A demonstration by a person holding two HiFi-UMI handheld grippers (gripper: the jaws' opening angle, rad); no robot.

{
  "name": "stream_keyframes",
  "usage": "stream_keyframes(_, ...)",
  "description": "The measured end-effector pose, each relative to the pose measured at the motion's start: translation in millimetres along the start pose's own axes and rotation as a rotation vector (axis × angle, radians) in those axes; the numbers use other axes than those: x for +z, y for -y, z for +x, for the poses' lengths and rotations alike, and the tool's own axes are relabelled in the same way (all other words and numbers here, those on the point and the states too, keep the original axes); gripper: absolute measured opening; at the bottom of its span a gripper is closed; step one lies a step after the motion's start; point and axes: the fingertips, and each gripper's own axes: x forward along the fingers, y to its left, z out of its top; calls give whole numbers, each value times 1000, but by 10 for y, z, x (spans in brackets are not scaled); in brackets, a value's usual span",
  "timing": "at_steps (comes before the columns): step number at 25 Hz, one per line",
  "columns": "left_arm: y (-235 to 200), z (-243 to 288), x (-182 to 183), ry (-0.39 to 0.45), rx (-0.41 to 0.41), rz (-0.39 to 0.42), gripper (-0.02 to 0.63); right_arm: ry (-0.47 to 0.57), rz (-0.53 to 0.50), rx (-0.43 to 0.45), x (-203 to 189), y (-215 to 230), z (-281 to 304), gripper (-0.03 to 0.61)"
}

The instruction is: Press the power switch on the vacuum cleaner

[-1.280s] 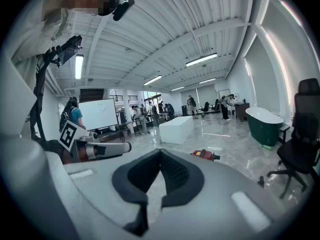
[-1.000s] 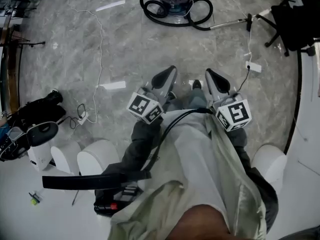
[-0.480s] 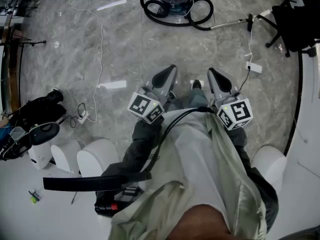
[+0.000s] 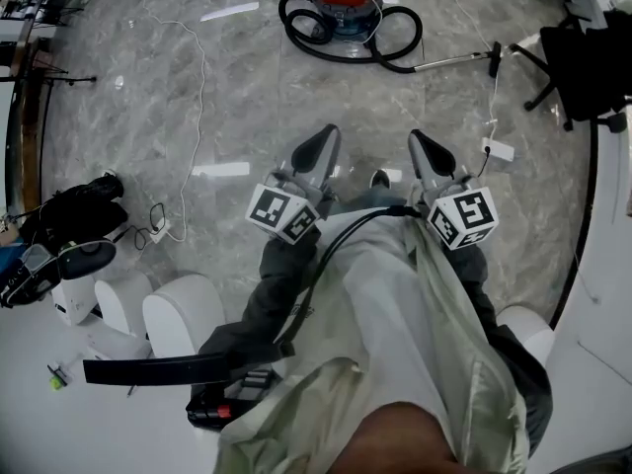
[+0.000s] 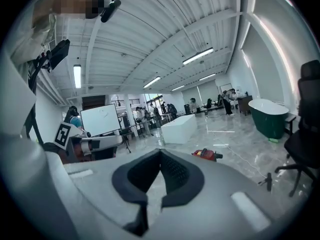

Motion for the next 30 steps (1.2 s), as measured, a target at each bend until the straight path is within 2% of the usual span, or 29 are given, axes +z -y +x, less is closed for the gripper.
stream_keyframes(9, 124, 552, -114, 9, 53, 5, 5, -23, 4, 48, 42, 679, 105, 0)
stream_keyframes(15, -169, 988, 8, 14, 70, -7, 5, -42, 19, 46, 145, 1036, 435, 0)
stream_keyframes(22, -893, 1687, 86, -24, 60, -25, 5, -74, 32, 0, 273, 1512, 1082, 0)
stream_keyframes(30, -2270, 2749, 478, -93, 33, -70, 5, -98, 15, -63, 823, 2117, 2607, 0)
